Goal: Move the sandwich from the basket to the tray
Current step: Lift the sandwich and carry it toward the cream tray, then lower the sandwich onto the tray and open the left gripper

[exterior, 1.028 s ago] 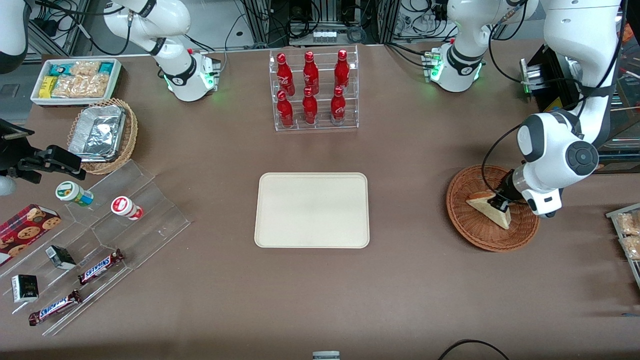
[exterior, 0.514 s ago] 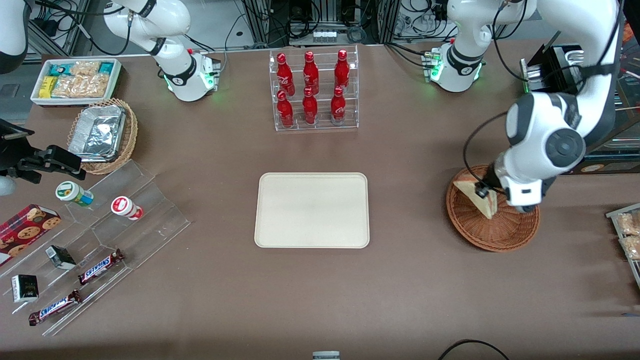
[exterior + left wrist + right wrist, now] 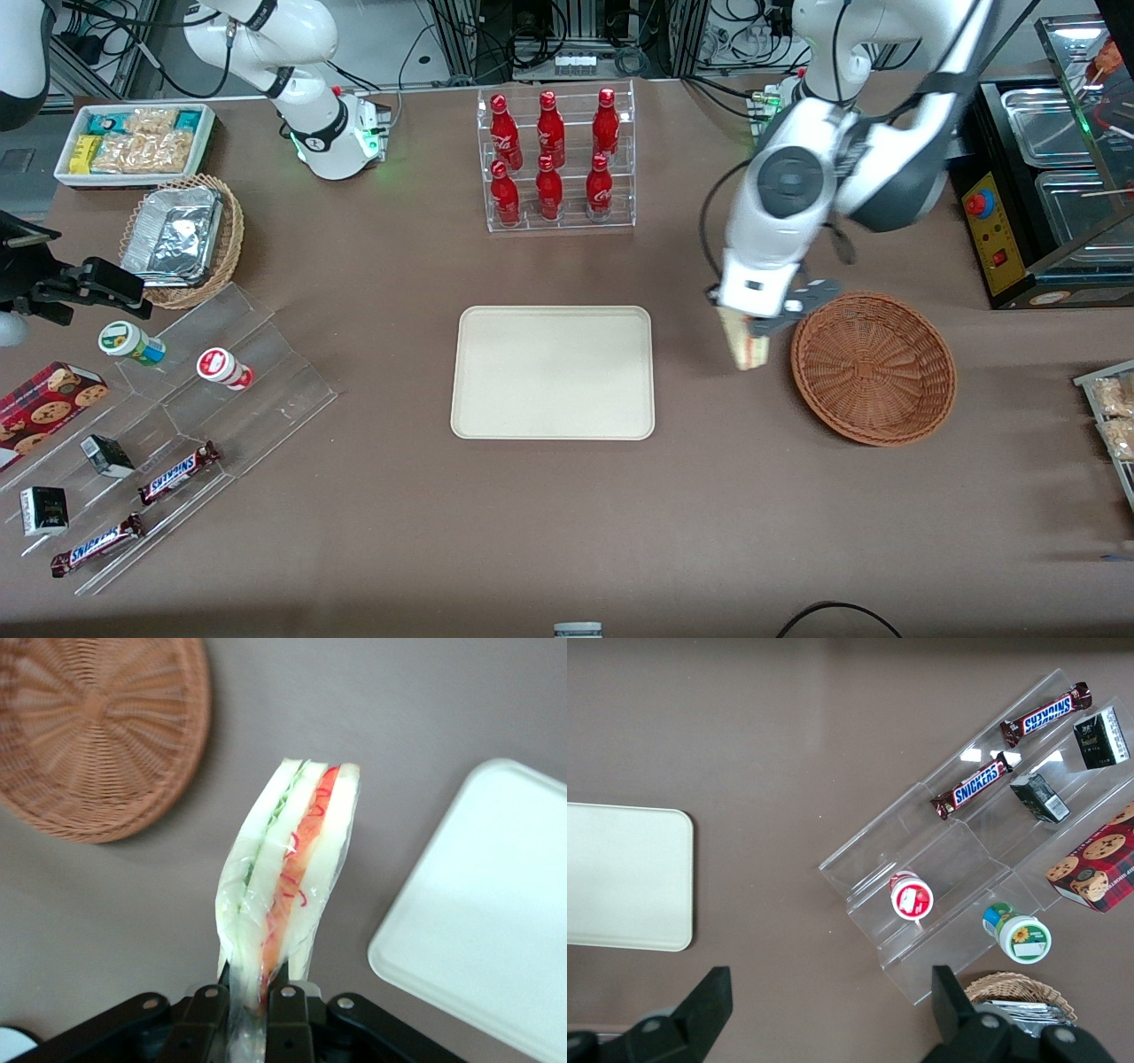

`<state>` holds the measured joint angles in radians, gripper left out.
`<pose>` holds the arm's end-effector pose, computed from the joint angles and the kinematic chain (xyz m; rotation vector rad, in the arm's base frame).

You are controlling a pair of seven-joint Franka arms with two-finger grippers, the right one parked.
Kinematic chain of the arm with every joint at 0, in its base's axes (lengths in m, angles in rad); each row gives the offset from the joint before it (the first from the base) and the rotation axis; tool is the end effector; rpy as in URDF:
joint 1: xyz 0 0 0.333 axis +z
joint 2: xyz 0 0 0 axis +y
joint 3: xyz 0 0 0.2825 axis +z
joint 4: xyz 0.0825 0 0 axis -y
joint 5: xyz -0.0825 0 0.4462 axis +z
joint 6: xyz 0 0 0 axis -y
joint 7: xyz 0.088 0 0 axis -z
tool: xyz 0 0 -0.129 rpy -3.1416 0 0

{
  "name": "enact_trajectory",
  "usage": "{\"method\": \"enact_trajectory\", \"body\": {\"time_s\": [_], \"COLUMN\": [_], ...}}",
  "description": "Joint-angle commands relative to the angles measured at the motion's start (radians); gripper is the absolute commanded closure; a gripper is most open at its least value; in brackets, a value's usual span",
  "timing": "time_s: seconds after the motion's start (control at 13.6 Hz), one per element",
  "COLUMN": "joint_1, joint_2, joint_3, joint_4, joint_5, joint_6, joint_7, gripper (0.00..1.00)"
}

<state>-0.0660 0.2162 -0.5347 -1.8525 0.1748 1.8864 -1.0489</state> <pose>0.5379 -0.3413 0.3260 -2.9410 -0.5706 0.0945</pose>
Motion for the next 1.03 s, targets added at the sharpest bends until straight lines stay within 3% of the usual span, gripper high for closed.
{"method": "enact_trajectory", "body": {"time_s": [0.0, 0.37, 0.73, 0.95], "joint_1": [-0.108, -0.173, -0.232, -0.293], "joint_2": [0.174, 0.333, 0.44, 0.488], "joint_3": [-0.015, -0.013, -0.008, 0.045], "joint_4": [0.142, 0.19, 0.251, 0.272], "joint_5": [0.092, 0.187, 0.304, 0.344], "joint_6": [-0.001, 0.152, 0.174, 0.204], "joint_7": [-0.017, -0.048, -0.117, -0.178], "gripper": [0.86, 0.87, 0.87, 0.87]}}
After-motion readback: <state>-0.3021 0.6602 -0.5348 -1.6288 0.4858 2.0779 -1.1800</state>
